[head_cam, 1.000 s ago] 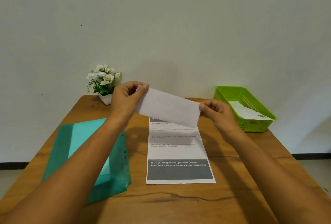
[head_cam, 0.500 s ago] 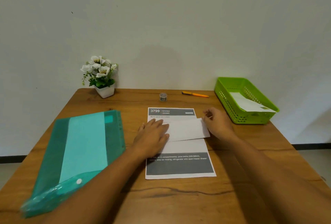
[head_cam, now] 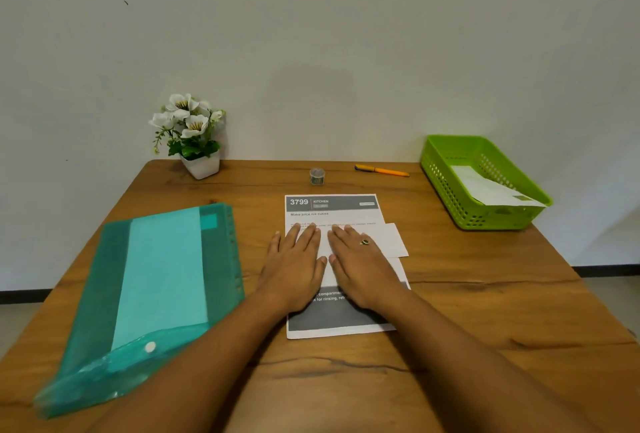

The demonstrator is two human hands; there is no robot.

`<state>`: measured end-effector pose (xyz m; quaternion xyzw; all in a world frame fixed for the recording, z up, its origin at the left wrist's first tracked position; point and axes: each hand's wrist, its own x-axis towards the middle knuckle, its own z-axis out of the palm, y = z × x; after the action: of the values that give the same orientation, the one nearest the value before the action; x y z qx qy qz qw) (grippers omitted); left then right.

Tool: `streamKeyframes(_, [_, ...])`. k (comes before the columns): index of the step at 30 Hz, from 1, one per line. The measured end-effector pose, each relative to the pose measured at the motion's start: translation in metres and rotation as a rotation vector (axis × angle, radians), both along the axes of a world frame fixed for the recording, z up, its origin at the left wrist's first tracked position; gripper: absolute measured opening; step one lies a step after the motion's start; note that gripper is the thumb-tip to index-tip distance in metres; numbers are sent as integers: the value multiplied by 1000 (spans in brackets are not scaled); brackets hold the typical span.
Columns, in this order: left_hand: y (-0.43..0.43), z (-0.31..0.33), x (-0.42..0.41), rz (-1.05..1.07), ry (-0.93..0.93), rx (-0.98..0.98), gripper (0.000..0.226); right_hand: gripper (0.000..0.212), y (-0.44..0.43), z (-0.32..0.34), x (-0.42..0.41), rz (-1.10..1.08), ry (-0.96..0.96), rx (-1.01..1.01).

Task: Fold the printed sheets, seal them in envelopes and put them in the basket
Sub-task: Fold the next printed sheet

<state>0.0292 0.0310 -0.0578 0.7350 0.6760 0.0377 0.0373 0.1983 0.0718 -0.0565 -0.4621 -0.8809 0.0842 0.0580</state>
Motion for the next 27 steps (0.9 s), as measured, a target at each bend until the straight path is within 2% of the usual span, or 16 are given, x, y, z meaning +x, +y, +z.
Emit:
streamKeyframes(10, [0, 2, 0, 14, 18, -50, 67, 63, 25, -3, 72, -217, -48, -92])
streamKeyframes(18, [1, 20, -7, 66, -32, -139, 77, 60, 25, 14, 64, -233, -50, -105])
streamKeyframes(23, [-25, 59, -47, 89, -194, -15, 66, 55, 4, 39, 16, -112, 42, -17])
streamKeyframes(27, [-69, 72, -104, 235, -252, 12, 56, 42, -29, 56, -50, 64, 189, -8])
